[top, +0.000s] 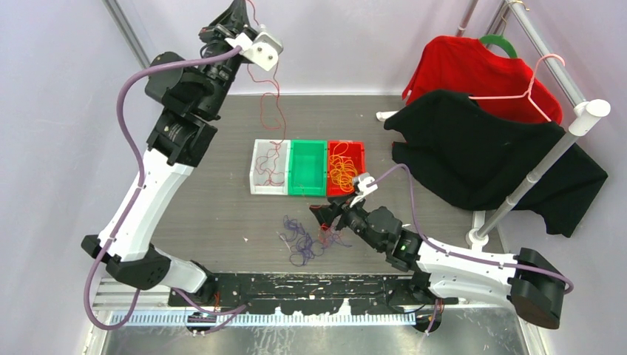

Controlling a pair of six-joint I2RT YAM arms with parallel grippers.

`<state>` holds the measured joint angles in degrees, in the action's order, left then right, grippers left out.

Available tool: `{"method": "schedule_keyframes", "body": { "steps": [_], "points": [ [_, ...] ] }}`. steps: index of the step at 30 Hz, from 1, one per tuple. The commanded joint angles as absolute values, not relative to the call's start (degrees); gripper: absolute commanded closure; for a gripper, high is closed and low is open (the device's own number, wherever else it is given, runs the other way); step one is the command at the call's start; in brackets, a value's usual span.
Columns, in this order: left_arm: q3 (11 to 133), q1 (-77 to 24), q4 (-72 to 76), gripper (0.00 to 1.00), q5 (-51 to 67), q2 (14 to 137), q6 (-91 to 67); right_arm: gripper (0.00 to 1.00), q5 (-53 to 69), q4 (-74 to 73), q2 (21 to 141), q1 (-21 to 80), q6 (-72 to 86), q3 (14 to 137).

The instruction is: Untangle the cables

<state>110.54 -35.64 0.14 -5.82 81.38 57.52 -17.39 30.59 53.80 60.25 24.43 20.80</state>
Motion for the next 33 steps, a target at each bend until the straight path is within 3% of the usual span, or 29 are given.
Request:
{"method": "schedule_keyframes", "body": {
  "steps": [1, 25, 33],
  "points": [
    [111.72, -35.86, 5.31, 1.00, -5.16, 81.35, 58.84, 0.30, -20.75, 29.97, 48.93, 60.29, 25.83, 18.91],
    [82.46, -35.58, -0.99, 1.00, -8.71, 68.54, 57.93, 0.34, -24.71, 23.07, 41.51, 60.29, 27.58, 16.19],
    [82.45, -28.83, 2.17, 1.00, -7.29, 70.89, 58.91, 0.34, -25.18, 21.72, 41.05, 60.29, 28.64, 15.86]
  ]
}}
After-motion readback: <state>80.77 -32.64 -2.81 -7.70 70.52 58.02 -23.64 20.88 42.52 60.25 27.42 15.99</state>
